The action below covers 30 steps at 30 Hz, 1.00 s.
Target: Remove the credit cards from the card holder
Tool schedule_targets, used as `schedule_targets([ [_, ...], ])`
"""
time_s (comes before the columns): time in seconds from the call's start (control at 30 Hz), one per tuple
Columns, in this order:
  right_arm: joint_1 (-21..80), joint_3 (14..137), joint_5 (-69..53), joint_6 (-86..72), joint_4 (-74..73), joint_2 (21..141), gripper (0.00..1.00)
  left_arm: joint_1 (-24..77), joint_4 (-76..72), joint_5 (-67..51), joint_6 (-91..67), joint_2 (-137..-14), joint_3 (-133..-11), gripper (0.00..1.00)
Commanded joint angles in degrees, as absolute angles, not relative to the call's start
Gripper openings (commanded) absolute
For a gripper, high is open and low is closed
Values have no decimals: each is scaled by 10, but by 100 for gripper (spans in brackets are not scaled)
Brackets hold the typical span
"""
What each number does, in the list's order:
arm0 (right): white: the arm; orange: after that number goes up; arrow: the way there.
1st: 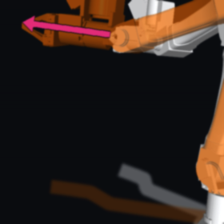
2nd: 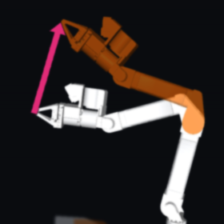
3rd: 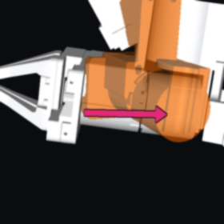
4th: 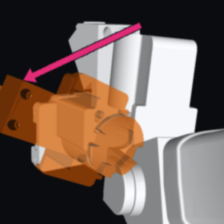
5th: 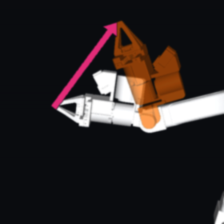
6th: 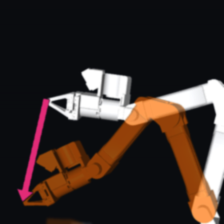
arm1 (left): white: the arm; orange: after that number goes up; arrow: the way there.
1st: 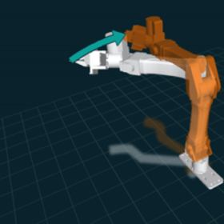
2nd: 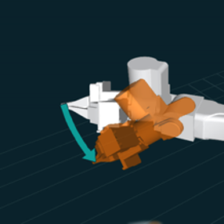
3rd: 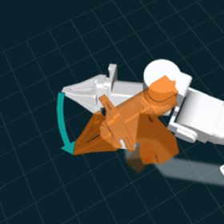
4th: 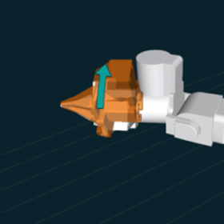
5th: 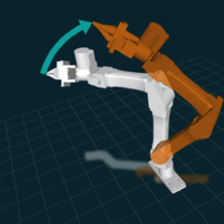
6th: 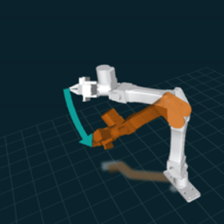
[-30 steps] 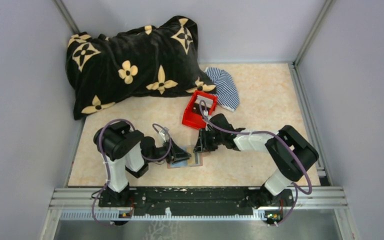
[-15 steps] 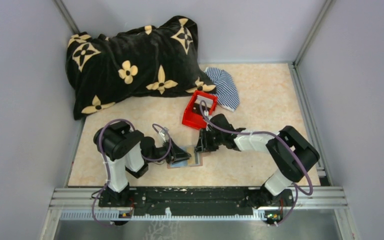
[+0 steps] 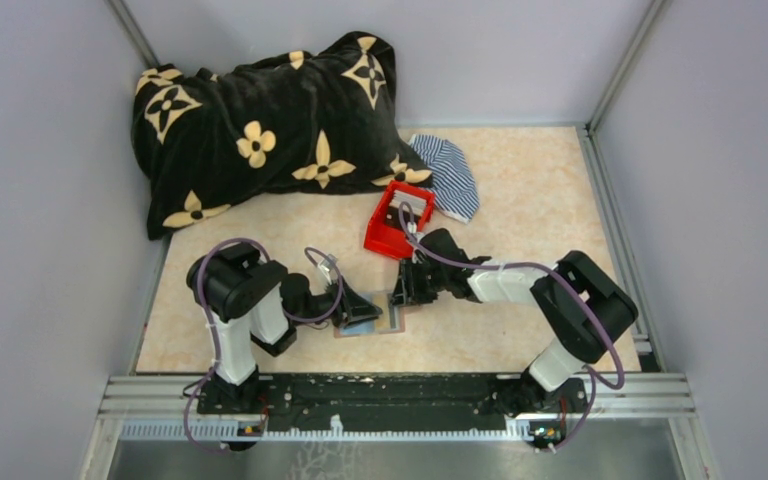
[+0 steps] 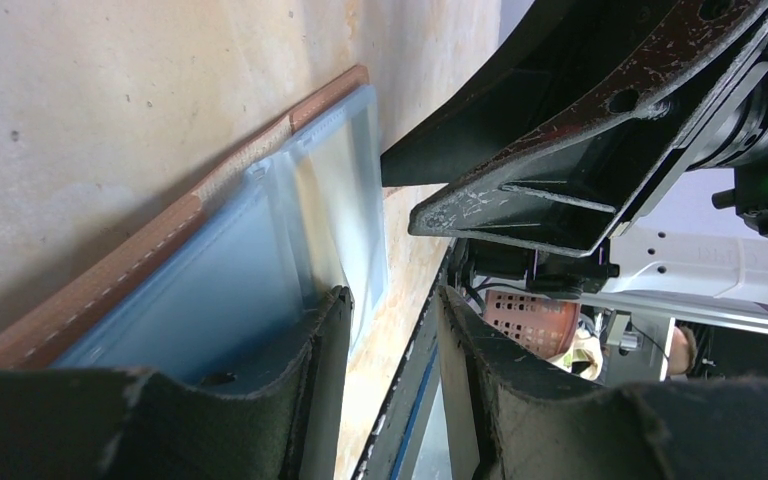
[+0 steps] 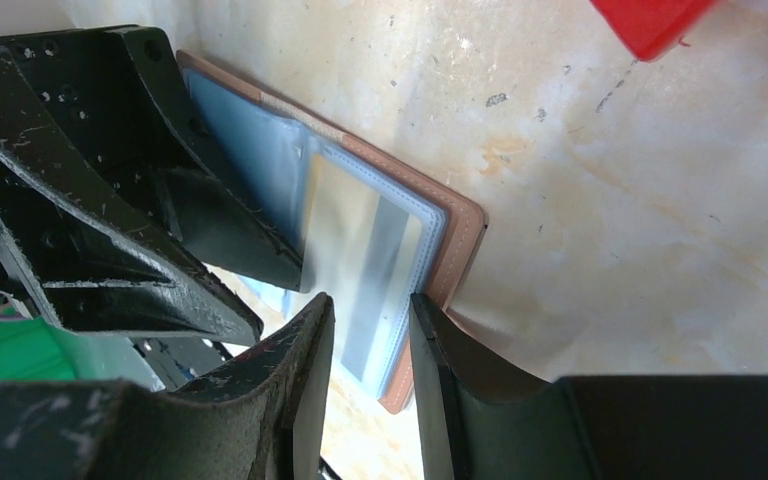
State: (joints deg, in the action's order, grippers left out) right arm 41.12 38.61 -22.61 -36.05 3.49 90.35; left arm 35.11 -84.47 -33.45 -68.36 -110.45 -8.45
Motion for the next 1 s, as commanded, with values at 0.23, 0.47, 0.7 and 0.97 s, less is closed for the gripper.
schedule_targets([
  [0.23, 425, 376, -296, -382, 111, 925, 35, 352, -880, -333, -679, -1122, -82, 44],
  [0.47, 425, 363, -297, -384, 124, 942, 35, 351, -883, -339, -695, -1073, -69, 43],
  [0.7, 427, 355, -301, -386, 144, 968, 35, 352, -542, -285, -564, -810, -93, 43],
  [0.97, 429, 360, -304, -382, 151, 980, 35, 351, -136, -130, -411, -608, -177, 44],
])
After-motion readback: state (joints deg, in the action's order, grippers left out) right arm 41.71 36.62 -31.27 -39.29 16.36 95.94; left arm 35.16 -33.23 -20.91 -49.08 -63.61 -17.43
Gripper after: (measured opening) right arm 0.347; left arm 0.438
